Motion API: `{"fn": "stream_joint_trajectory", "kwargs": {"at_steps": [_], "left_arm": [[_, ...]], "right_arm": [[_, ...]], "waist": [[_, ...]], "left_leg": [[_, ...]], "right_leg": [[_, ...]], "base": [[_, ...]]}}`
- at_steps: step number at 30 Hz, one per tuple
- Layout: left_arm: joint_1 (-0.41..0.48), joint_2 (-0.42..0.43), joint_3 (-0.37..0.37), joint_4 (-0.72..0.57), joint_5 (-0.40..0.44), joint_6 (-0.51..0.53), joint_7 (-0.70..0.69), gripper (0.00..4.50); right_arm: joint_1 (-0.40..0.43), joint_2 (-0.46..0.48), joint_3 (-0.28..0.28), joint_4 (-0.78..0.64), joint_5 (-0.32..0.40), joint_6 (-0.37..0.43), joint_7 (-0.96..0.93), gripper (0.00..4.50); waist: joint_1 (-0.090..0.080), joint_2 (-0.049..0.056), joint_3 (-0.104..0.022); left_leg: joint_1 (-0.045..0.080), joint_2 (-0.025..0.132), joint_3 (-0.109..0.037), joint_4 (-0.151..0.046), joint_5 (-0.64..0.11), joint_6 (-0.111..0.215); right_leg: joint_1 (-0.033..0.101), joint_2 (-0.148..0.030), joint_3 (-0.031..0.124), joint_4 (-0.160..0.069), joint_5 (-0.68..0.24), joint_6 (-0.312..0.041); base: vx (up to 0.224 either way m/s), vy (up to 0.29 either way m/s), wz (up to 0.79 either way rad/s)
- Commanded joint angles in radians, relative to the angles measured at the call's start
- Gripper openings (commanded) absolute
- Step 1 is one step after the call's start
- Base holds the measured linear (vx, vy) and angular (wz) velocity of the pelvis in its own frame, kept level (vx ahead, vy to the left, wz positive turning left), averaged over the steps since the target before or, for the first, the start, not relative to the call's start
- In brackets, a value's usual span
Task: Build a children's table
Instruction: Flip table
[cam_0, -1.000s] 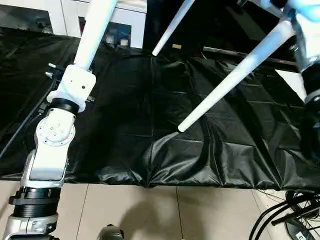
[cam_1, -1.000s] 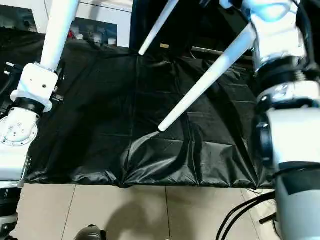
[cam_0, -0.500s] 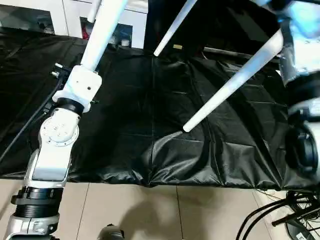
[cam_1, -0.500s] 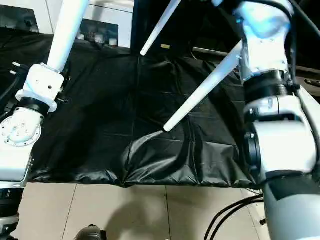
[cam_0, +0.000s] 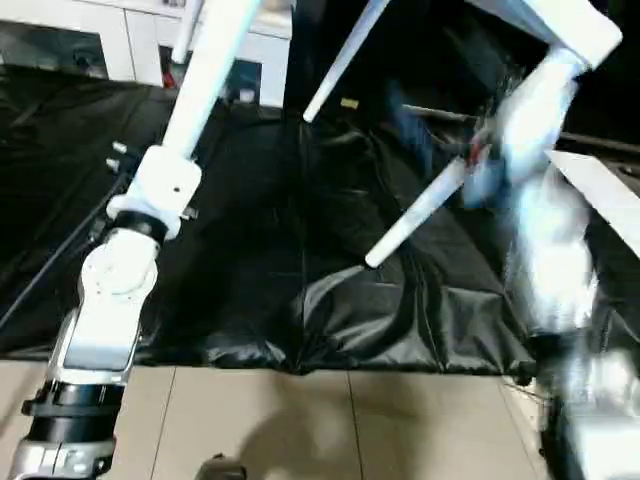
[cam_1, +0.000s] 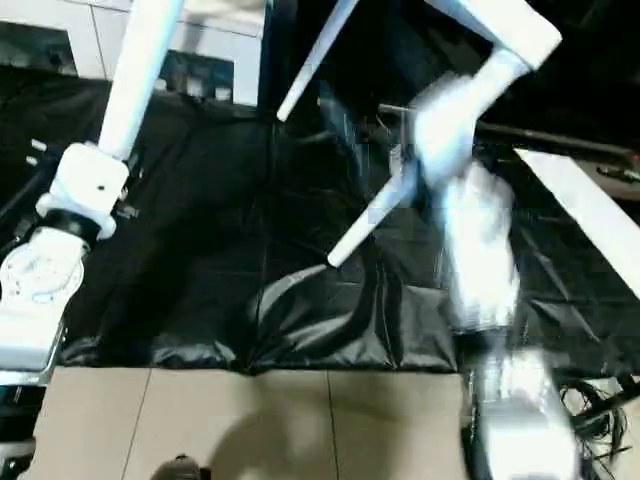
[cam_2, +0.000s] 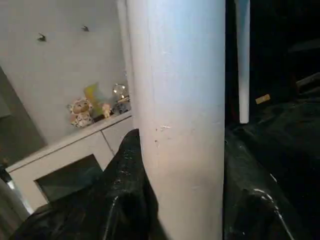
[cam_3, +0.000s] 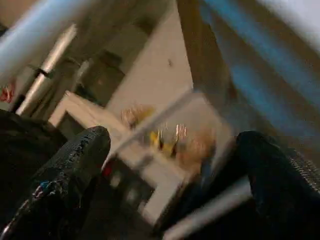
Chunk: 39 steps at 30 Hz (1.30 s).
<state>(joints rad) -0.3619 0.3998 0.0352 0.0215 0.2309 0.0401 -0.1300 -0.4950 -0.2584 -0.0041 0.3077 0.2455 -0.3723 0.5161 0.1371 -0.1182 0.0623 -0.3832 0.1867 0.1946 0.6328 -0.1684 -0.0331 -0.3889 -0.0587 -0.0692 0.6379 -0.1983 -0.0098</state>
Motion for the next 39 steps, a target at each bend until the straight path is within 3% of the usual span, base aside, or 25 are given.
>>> {"fn": "stream_joint_trajectory", "kwargs": {"at_steps": [1, 4, 8, 10, 13, 14, 15, 16, 17, 18, 19, 20, 21, 22, 23, 24, 25, 27, 28, 32, 35, 36, 37, 38, 39], "left_arm": [[0.020, 0.003, -0.058, 0.040, 0.034, 0.005, -0.057, 1.48], [0.028, 0.006, -0.057, 0.042, 0.028, 0.005, -0.055, 1.48], [0.038, 0.014, -0.054, 0.050, 0.020, 0.000, -0.052, 1.48], [0.040, 0.017, -0.052, 0.052, 0.018, -0.003, -0.052, 1.48], [0.043, 0.023, -0.046, 0.059, 0.018, -0.004, -0.052, 1.48], [0.045, 0.025, -0.044, 0.058, 0.017, -0.003, -0.052, 1.48], [0.046, 0.026, -0.043, 0.058, 0.017, -0.003, -0.052, 1.48], [0.048, 0.028, -0.042, 0.057, 0.016, -0.003, -0.053, 1.48], [0.051, 0.032, -0.040, 0.056, 0.015, -0.003, -0.053, 1.48], [0.052, 0.033, -0.040, 0.056, 0.015, -0.003, -0.054, 1.48], [0.056, 0.037, -0.039, 0.051, 0.014, -0.002, -0.055, 1.48], [0.058, 0.039, -0.039, 0.048, 0.014, -0.001, -0.056, 1.48], [0.060, 0.041, -0.039, 0.046, 0.013, -0.001, -0.056, 1.48], [0.065, 0.044, -0.038, 0.040, 0.010, -0.001, -0.058, 1.48], [0.066, 0.045, -0.038, 0.038, 0.010, 0.000, -0.059, 1.48], [0.074, 0.053, -0.036, 0.027, 0.003, 0.001, -0.068, 1.48], [0.078, 0.056, -0.034, 0.022, -0.001, 0.001, -0.073, 1.48], [0.077, 0.059, -0.032, 0.026, -0.015, 0.003, -0.087, 1.48], [0.073, 0.062, -0.031, 0.032, -0.019, 0.002, -0.093, 1.48], [0.044, 0.081, -0.026, 0.054, -0.032, 0.006, -0.110, 1.48], [0.041, 0.089, -0.021, 0.053, -0.036, 0.009, -0.116, 1.48], [0.043, 0.099, -0.015, 0.051, -0.037, 0.011, -0.122, 1.48], [0.044, 0.101, -0.015, 0.049, -0.038, 0.011, -0.123, 1.48], [0.053, 0.113, -0.011, 0.033, -0.040, 0.017, -0.129, 1.48], [0.054, 0.114, -0.010, 0.030, -0.041, 0.018, -0.130, 1.48]], "right_arm": [[0.038, -0.005, -0.028, -0.055, 0.029, 0.061, -0.032, 4.50], [0.128, 0.016, -0.045, -0.109, 0.027, 0.110, -0.085, 4.50], [0.214, 0.060, -0.074, -0.146, 0.033, 0.160, -0.179, 4.50], [0.229, 0.078, -0.088, -0.144, 0.022, 0.185, -0.225, 4.50], [0.212, 0.112, -0.133, -0.099, 0.029, 0.249, -0.330, 4.50], [0.198, 0.111, -0.137, -0.075, 0.032, 0.282, -0.344, 4.50], [0.194, 0.110, -0.138, -0.070, 0.033, 0.296, -0.349, 4.50], [0.180, 0.107, -0.139, -0.046, 0.037, 0.317, -0.350, 4.50], [0.142, 0.097, -0.140, 0.019, 0.046, 0.357, -0.341, 4.50], [0.137, 0.096, -0.140, 0.027, 0.048, 0.363, -0.340, 4.50], [0.102, 0.086, -0.140, 0.088, 0.044, 0.373, -0.332, 4.50], [0.076, 0.080, -0.144, 0.129, 0.043, 0.370, -0.322, 4.50], [0.061, 0.078, -0.147, 0.152, 0.044, 0.371, -0.317, 4.50], [0.024, 0.072, -0.155, 0.206, 0.047, 0.378, -0.306, 4.50], [0.017, 0.071, -0.157, 0.215, 0.048, 0.375, -0.304, 4.50], [-0.027, 0.068, -0.172, 0.269, 0.059, 0.368, -0.283, 4.50], [-0.039, 0.068, -0.176, 0.280, 0.064, 0.370, -0.273, 4.50], [-0.080, 0.066, -0.183, 0.344, 0.056, 0.347, -0.268, 4.50], [-0.105, 0.064, -0.186, 0.384, 0.053, 0.338, -0.268, 4.50], [-0.241, 0.044, -0.190, 0.609, 0.037, 0.309, -0.233, 4.50], [-0.284, 0.036, -0.189, 0.681, 0.030, 0.312, -0.218, 4.50], [-0.333, 0.030, -0.196, 0.758, 0.028, 0.322, -0.206, 4.50], [-0.341, 0.029, -0.198, 0.769, 0.028, 0.323, -0.204, 4.50], [-0.381, 0.026, -0.212, 0.823, 0.032, 0.324, -0.186, 4.50], [-0.384, 0.026, -0.213, 0.827, 0.033, 0.322, -0.183, 4.50]], "waist": [[-0.021, 0.045, -0.056], [-0.027, 0.044, -0.055], [-0.042, 0.045, -0.047], [-0.051, 0.045, -0.045], [-0.063, 0.061, -0.042], [-0.066, 0.071, -0.037], [-0.036, 0.071, -0.044], [0.018, 0.062, -0.046], [-0.011, -0.019, -0.048], [-0.028, -0.027, -0.040], [-0.031, -0.011, -0.050], [-0.020, -0.004, -0.045], [-0.013, 0.038, -0.060], [-0.019, 0.057, -0.063], [-0.054, 0.052, -0.064], [-0.051, 0.054, -0.065], [-0.052, 0.059, -0.063], [-0.051, 0.063, -0.055], [-0.048, 0.065, -0.057], [-0.041, 0.057, -0.068], [-0.040, 0.059, -0.071], [-0.037, 0.044, -0.074], [-0.038, 0.050, -0.073], [-0.033, 0.037, -0.073], [-0.032, 0.046, -0.072]], "left_leg": [[0.059, 0.053, -0.057, -0.106, -0.646, -0.118], [0.056, 0.055, -0.061, -0.110, -0.647, -0.121], [0.065, 0.053, -0.063, -0.110, -0.692, -0.121], [0.067, 0.053, -0.071, -0.112, -0.725, -0.127], [0.063, 0.063, -0.086, -0.140, -0.815, -0.151], [0.038, 0.073, -0.079, -0.184, -0.896, -0.166], [-0.036, 0.082, -0.046, -0.250, -0.961, -0.175], [-0.058, 0.054, 0.025, -0.270, -0.917, -0.162], [0.054, 0.035, 0.008, -0.118, -0.709, -0.169], [0.130, 0.004, -0.036, 0.102, -0.478, -0.121], [0.008, -0.041, -0.115, 0.120, -0.157, -0.058], [-0.015, -0.023, -0.116, 0.086, -0.146, -0.062], [0.043, 0.021, -0.107, -0.018, -0.216, -0.104], [0.071, 0.045, -0.115, -0.051, -0.320, -0.129], [0.060, 0.066, -0.121, -0.092, -0.417, -0.134], [0.053, 0.061, -0.107, -0.100, -0.432, -0.122], [0.049, 0.056, -0.103, -0.102, -0.458, -0.119], [0.052, 0.042, -0.093, -0.096, -0.555, -0.126], [0.053, 0.040, -0.091, -0.095, -0.539, -0.120], [0.039, 0.038, -0.077, -0.093, -0.357, -0.088], [0.031, 0.041, -0.074, -0.094, -0.294, -0.083], [0.026, 0.042, -0.072, -0.094, -0.247, -0.076], [0.024, 0.041, -0.073, -0.095, -0.240, -0.074], [0.025, 0.041, -0.067, -0.094, -0.229, -0.066], [0.029, 0.042, -0.066, -0.095, -0.241, -0.065]], "right_leg": [[-0.017, -0.086, 0.045, -0.116, -0.476, -0.068], [-0.011, -0.088, 0.042, -0.119, -0.487, -0.063], [-0.020, -0.089, 0.037, -0.134, -0.550, -0.055], [-0.011, -0.090, 0.024, -0.142, -0.608, -0.041], [0.009, -0.077, -0.005, -0.132, -0.534, -0.054], [0.034, -0.051, -0.026, -0.090, -0.462, -0.067], [0.097, -0.022, -0.034, 0.067, -0.297, -0.078], [0.086, -0.002, -0.021, 0.123, -0.246, -0.072], [-0.035, -0.088, 0.059, -0.022, -0.726, -0.018], [-0.131, -0.192, 0.075, -0.169, -1.020, -0.020], [0.009, -0.202, 0.126, -0.162, -1.078, -0.032], [0.051, -0.214, 0.105, -0.141, -0.982, -0.036], [0.027, -0.139, 0.053, -0.097, -0.662, -0.084], [-0.007, -0.086, 0.033, -0.056, -0.450, -0.097], [0.013, -0.065, 0.022, -0.027, -0.174, -0.129], [0.027, -0.077, 0.023, -0.035, -0.108, -0.156], [0.031, -0.084, 0.026, -0.044, -0.146, -0.160], [0.020, -0.103, 0.033, -0.086, -0.383, -0.133], [0.022, -0.109, 0.035, -0.095, -0.422, -0.124], [0.032, -0.106, 0.037, -0.084, -0.298, -0.157], [0.040, -0.103, 0.035, -0.075, -0.247, -0.179], [0.044, -0.103, 0.033, -0.066, -0.209, -0.187], [0.045, -0.102, 0.032, -0.063, -0.208, -0.196], [0.045, -0.104, 0.032, -0.069, -0.212, -0.194], [0.041, -0.105, 0.033, -0.066, -0.217, -0.201]], "base": [[0.000, 0.000, 0.00], [0.000, 0.000, 0.00], [0.000, 0.000, 0.00], [0.000, 0.000, 0.00], [-0.018, 0.007, -0.04], [-0.130, 0.013, -0.09], [-0.109, -0.002, -0.04], [-0.090, -0.050, 0.09], [0.000, 0.000, 0.00], [0.052, -0.091, -0.04], [0.119, -0.022, -0.31], [0.119, -0.022, -0.31], [0.000, 0.000, 0.00], [-0.089, -0.034, 0.23], [-0.089, -0.034, 0.23], [-0.063, -0.008, 0.02], [0.000, 0.000, 0.00], [0.000, 0.000, 0.00], [0.000, 0.000, 0.00], [0.000, 0.000, 0.00], [0.000, 0.000, 0.00], [0.000, 0.000, 0.00], [0.000, 0.000, 0.00], [0.000, 0.000, 0.00], [0.000, 0.000, 0.00]]}}
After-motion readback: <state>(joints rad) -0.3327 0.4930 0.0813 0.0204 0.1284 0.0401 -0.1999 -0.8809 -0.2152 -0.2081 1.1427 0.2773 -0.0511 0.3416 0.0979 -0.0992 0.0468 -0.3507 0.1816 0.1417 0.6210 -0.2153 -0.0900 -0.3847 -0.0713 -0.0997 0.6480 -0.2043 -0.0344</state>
